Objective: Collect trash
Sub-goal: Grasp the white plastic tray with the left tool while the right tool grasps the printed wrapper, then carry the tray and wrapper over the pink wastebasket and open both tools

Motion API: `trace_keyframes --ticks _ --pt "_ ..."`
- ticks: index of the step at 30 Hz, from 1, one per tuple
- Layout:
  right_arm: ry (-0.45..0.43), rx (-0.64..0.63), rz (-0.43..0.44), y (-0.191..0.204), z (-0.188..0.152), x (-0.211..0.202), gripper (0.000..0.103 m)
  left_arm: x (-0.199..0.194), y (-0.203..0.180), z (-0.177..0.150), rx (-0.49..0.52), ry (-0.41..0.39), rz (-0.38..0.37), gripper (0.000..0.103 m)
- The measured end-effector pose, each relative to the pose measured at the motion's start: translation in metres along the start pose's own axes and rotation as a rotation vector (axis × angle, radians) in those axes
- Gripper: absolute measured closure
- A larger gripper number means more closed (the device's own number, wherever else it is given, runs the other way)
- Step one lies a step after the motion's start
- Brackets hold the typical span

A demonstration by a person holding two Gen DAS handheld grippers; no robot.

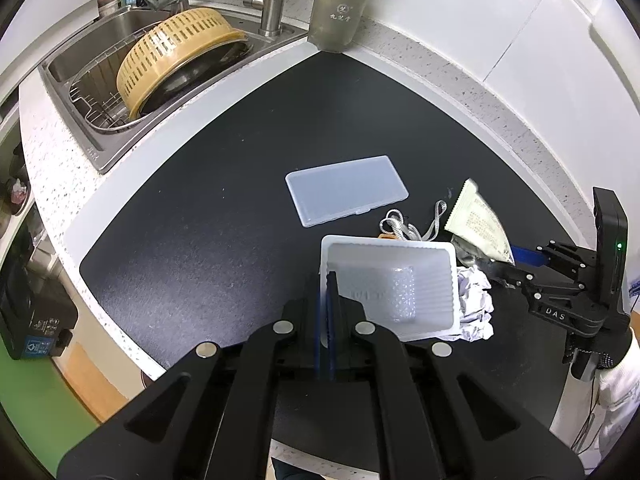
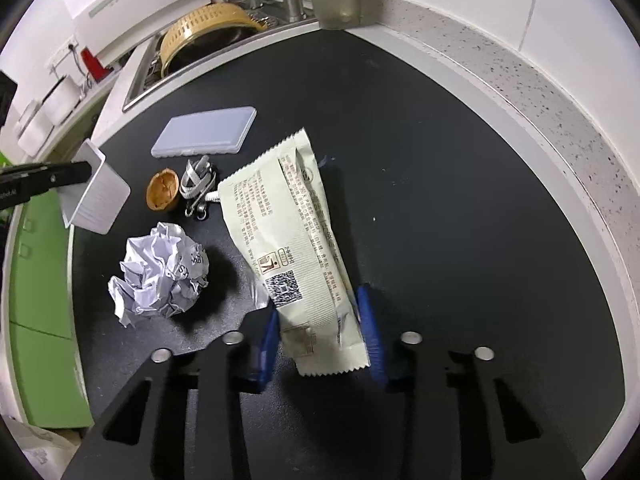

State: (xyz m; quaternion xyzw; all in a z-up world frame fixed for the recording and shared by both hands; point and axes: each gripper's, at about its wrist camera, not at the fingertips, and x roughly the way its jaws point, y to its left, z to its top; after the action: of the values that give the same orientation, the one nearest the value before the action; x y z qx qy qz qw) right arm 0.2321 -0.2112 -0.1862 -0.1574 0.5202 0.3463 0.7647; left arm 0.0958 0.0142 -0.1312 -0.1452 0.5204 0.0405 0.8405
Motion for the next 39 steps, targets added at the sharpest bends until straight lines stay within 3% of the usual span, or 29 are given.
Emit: trace_keyframes --ticks 5,16,25,33,39 --pt "-0.026 0.047 -0.003 -0.004 -0.002 -0.015 0.087 -0.005 -0.003 0.003 0.009 -0.011 -0.013 0.101" --pt "-0.151 0.033 0.012 0.027 0.015 -0.078 0.089 -0.055 0.011 -0.007 0.004 -0.078 -0.015 0.101" --pt "-0.222 -0.112 0.104 0.115 0.046 -0.1 0.089 -0.119 0.068 -0.041 -0.075 -0.155 0.059 0.101" --pt "-0.202 -0.291 0.229 0.224 0.071 -0.075 0.089 -0.163 0.149 -0.102 -0.249 -0.191 0.161 0.101" --pt "-0.137 -0.411 0.311 0.313 0.074 -0.039 0.089 -0.181 0.214 -0.16 -0.405 -0.198 0.225 0.101"
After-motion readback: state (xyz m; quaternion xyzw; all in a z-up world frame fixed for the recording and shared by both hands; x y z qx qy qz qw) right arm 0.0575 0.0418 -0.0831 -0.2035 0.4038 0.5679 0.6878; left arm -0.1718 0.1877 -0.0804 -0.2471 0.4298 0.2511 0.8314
